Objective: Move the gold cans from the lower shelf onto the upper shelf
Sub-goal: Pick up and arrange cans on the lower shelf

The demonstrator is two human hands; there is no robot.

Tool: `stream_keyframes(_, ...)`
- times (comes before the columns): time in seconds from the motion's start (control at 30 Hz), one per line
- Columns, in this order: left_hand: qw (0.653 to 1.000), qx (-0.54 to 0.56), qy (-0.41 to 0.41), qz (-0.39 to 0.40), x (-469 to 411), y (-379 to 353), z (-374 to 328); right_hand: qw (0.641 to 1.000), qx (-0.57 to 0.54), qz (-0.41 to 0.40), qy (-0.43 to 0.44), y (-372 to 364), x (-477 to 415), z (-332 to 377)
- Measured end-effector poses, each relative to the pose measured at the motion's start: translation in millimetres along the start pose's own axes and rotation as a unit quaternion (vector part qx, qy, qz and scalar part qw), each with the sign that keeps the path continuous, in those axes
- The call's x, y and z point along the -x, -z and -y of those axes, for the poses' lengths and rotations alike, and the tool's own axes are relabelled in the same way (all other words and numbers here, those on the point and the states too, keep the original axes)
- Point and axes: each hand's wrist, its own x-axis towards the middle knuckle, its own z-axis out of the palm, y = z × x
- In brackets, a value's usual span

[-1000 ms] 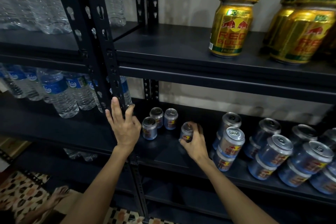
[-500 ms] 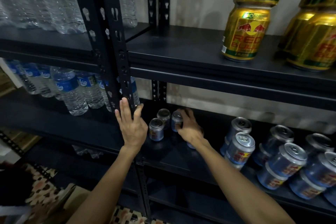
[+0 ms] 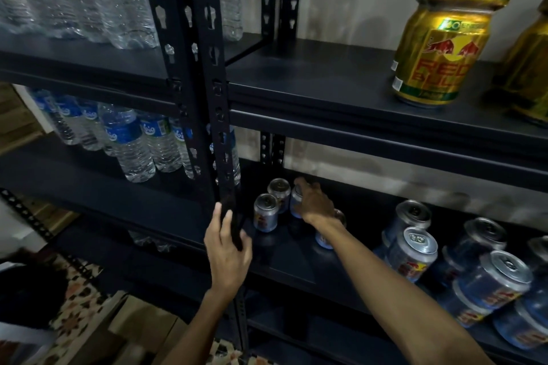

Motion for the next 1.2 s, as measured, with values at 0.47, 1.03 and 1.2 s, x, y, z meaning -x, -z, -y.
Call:
stream_keyframes(0.47,0.992,-0.035,0.119,0.005,-9,-26,1,0.960,-0.226,-0.154,0.062,41,43,-19)
stream_keyframes(1.03,0.992,-0.034,0.120,0.000,-11,-23,-2,0.955,-0.197,-0.216,0.041,44,82,-48)
stream_keyframes(1.2,0.992,-0.041,0.120,0.010,-11,-20,-2,0.956,-0.192,-0.216,0.050,41,82,-48)
